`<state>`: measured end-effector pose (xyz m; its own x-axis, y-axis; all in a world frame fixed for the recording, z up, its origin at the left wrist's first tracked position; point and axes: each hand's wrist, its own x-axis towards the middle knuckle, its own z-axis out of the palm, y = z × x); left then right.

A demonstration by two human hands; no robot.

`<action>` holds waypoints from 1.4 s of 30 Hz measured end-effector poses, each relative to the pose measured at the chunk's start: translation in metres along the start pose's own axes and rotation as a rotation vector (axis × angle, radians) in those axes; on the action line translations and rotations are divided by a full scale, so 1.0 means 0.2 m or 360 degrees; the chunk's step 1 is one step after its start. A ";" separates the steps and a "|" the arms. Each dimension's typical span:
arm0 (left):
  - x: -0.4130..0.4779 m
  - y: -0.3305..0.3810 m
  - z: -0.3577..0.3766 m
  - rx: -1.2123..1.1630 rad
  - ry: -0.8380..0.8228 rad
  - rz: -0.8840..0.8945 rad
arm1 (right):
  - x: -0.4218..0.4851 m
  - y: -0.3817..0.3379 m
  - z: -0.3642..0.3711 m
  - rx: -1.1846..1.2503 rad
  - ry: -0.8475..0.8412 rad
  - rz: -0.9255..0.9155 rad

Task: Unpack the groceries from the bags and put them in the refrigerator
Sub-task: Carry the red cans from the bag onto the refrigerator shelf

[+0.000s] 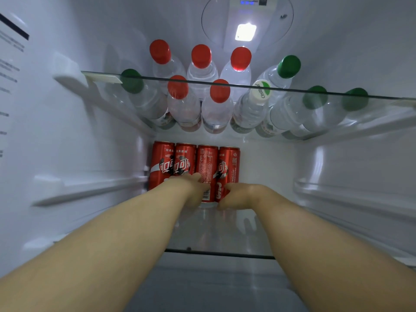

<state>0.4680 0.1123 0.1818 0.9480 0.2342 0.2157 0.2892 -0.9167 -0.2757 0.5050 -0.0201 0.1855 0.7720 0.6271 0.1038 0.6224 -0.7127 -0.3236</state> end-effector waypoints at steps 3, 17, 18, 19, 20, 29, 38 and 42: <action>0.01 0.00 0.00 0.0034 -0.0018 -0.0001 | 0.01 0.01 0.00 0.0004 -0.0019 0.0018; -0.09 -0.01 -0.02 -0.0365 0.0330 -0.0012 | -0.01 0.01 0.01 0.0015 0.0117 0.0159; -0.11 -0.01 -0.03 -0.0381 0.0349 -0.0011 | 0.01 0.02 0.02 -0.0021 0.0157 0.0194; -0.13 0.00 -0.03 -0.0397 0.0368 -0.0012 | 0.02 0.03 0.03 -0.0042 0.0188 0.0201; -0.16 0.00 -0.04 -0.0412 0.0386 -0.0018 | 0.01 0.03 0.03 -0.0052 0.0229 0.0195; -0.44 0.01 -0.10 -0.0624 0.0712 -0.0191 | -0.36 -0.04 0.05 -0.0043 0.0717 -0.0012; -0.82 0.16 -0.08 -0.0679 0.1290 -0.0055 | -0.76 -0.03 0.12 0.0313 0.1172 -0.0230; -0.99 0.25 0.00 -0.0659 0.1429 0.0045 | -0.94 -0.01 0.24 0.0467 0.1338 -0.0413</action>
<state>0.2941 0.0197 0.1250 0.4512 0.0345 0.8917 0.0362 -0.9991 0.0203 0.3520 -0.1219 0.1209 0.5240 0.2402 0.8171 0.8200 -0.4017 -0.4078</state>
